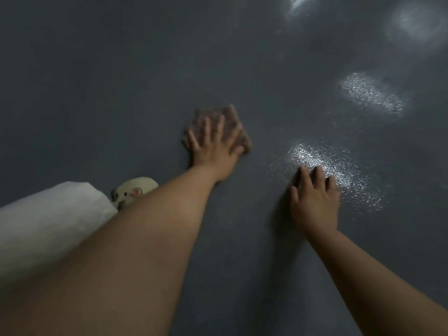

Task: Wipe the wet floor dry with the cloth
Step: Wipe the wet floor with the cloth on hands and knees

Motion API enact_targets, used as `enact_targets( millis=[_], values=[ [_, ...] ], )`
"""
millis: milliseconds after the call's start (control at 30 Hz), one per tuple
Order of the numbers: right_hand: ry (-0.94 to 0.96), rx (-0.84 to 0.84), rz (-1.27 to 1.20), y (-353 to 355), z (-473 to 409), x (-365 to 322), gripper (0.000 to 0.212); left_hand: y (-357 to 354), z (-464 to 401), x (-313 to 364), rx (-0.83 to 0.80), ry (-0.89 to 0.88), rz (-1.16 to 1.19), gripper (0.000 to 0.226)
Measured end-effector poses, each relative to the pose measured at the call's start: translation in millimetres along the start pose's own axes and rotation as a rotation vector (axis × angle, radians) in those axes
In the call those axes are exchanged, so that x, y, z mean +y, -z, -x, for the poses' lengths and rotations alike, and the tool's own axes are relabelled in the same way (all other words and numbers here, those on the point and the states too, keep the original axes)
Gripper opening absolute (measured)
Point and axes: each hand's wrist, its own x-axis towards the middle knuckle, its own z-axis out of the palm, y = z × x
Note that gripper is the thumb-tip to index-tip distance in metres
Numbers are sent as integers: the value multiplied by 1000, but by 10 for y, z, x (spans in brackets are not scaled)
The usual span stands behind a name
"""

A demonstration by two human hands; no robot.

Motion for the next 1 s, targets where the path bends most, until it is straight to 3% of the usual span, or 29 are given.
enact_targets(
  millis=[133,233,300,467,600,733,1000],
  values=[
    [19,-32,19,35,-5,44,57,7,38,-598,36,494,230,56],
    [22,-37,18,43,4,46,56,-88,231,-454,93,654,298,55],
    [16,-25,16,40,4,41,54,-188,419,-100,95,579,261,55],
    [35,18,18,41,6,63,53,-498,997,758,-23,-126,2,59],
    [54,0,18,60,15,75,54,-441,799,495,20,-254,-111,58],
    [68,-19,4,31,115,33,53,-283,482,49,66,12,-23,58],
    [137,-93,29,-84,324,107,55,-279,459,-679,146,755,325,57]
  ],
)
